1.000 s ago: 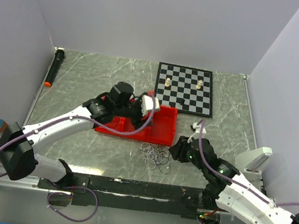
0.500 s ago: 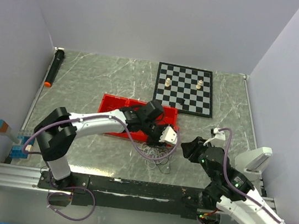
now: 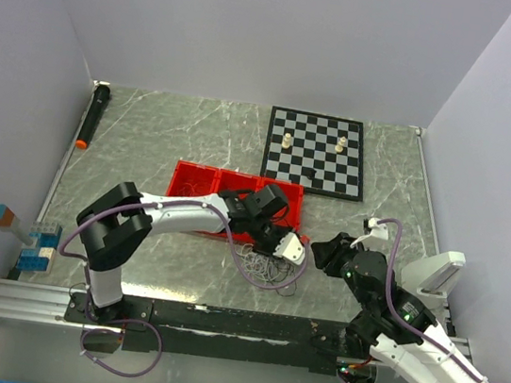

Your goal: Untangle the cables

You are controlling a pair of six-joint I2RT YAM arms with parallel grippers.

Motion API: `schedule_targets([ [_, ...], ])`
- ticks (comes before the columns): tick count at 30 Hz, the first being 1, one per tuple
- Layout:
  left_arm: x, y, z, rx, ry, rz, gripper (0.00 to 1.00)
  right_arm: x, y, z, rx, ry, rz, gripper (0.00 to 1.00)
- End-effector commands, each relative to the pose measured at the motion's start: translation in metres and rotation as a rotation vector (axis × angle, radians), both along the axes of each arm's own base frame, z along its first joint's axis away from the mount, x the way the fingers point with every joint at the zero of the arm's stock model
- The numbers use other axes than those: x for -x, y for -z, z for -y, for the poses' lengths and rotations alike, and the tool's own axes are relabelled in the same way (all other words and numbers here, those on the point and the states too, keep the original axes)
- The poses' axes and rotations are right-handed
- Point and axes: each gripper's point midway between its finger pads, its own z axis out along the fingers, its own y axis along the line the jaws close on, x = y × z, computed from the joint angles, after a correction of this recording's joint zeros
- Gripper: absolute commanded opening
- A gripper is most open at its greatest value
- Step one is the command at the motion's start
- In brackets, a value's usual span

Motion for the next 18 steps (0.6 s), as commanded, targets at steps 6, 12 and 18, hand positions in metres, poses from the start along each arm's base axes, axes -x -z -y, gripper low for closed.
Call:
schedule_targets([
  [6, 0.001, -0.006, 0.010, 0.050, 0.068, 0.060, 0.17, -0.003, -0.021, -0.002, -0.046, 0.008, 0.039, 0.46],
  [12, 0.006, -0.001, 0.010, 0.043, 0.084, 0.072, 0.23, -0.004, -0.022, -0.002, -0.038, 0.005, 0.045, 0.46],
  [18, 0.000, -0.001, 0.015, 0.045, 0.077, 0.103, 0.06, -0.004, -0.025, -0.001, -0.039, 0.005, 0.058, 0.45],
])
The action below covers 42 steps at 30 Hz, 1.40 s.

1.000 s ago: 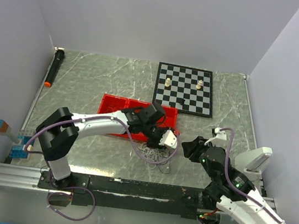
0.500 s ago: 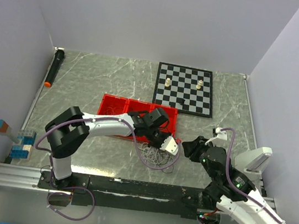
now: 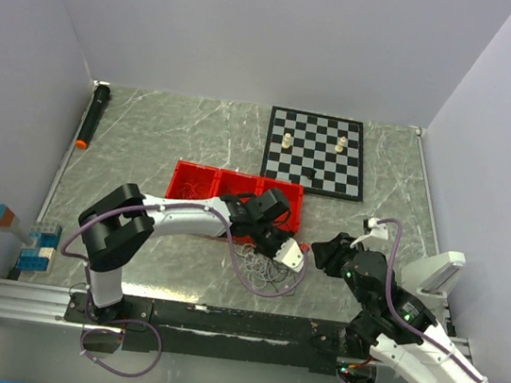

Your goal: Untangle the cables

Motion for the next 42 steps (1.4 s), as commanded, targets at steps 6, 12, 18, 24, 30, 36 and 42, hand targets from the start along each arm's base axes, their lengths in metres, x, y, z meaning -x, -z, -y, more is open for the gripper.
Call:
schedule_targets([
  [6, -0.015, -0.053, 0.005, 0.083, -0.097, 0.079, 0.01, -0.006, -0.028, -0.004, -0.030, -0.010, 0.069, 0.45],
  [12, 0.001, -0.153, -0.018, 0.231, -0.178, 0.068, 0.01, -0.011, -0.035, -0.019, -0.025, -0.070, 0.091, 0.51],
  [18, 0.026, -0.213, -0.051, 0.344, -0.216, 0.047, 0.01, -0.016, -0.069, -0.048, -0.051, -0.193, 0.168, 0.63],
  [24, 0.030, -0.232, -0.069, 0.408, -0.264, 0.083, 0.01, -0.014, -0.107, -0.078, -0.126, -0.326, 0.253, 0.69],
  [30, 0.028, -0.266, -0.080, 0.480, -0.288, 0.146, 0.01, -0.008, -0.114, -0.098, -0.150, -0.423, 0.267, 0.72],
  [36, 0.011, -0.282, -0.089, 0.539, -0.402, 0.202, 0.01, -0.017, -0.090, -0.094, -0.110, -0.357, 0.192, 0.69],
  [42, -0.064, -0.242, -0.124, 0.556, -0.822, 0.149, 0.01, -0.019, -0.060, -0.066, -0.072, -0.227, 0.144, 0.67],
])
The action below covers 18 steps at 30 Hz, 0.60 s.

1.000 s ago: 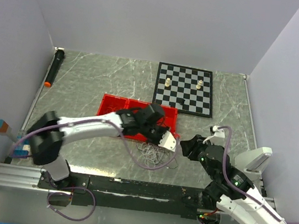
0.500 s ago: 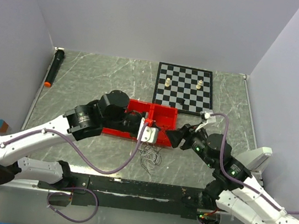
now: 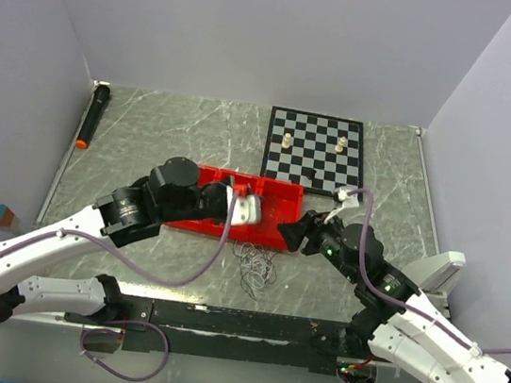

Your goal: Untangle the cables

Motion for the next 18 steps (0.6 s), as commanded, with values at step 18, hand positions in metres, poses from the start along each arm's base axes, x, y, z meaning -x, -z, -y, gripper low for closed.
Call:
schedule_targets([
  [18, -0.140, 0.145, -0.047, -0.017, -0.515, -0.325, 0.01, 0.002, 0.025, 0.043, 0.044, 0.167, -0.016, 0.67],
])
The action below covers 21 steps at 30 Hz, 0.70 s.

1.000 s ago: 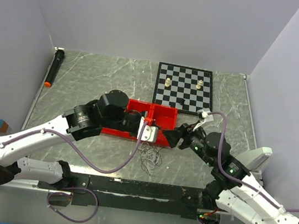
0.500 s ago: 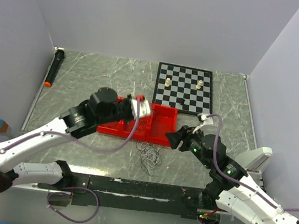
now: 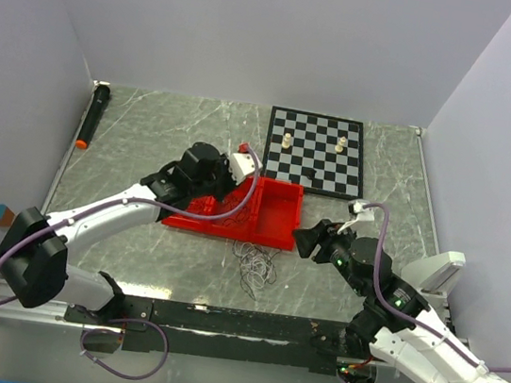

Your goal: Untangle the cables

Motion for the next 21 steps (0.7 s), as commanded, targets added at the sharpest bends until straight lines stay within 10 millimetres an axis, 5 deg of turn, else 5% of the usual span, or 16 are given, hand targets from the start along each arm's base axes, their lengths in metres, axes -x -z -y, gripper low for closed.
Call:
schedule_targets([
  [1, -0.010, 0.003, 0.000, 0.045, -0.050, 0.055, 0.01, -0.001, -0.001, 0.004, 0.005, 0.018, 0.013, 0.67],
  [14, -0.016, 0.023, -0.007, 0.042, -0.134, 0.026, 0.03, 0.001, 0.008, 0.001, -0.002, 0.006, -0.005, 0.66],
  [15, -0.015, 0.026, -0.006, 0.040, -0.128, 0.013, 0.11, 0.001, 0.009, 0.001, 0.000, 0.006, -0.004, 0.66],
  [18, -0.006, 0.030, 0.007, 0.057, -0.066, -0.010, 0.56, 0.001, 0.009, 0.002, 0.004, 0.006, -0.003, 0.66],
  [21, -0.008, 0.021, 0.013, 0.063, -0.047, 0.014, 0.73, 0.001, 0.012, 0.002, 0.010, 0.010, -0.011, 0.67],
])
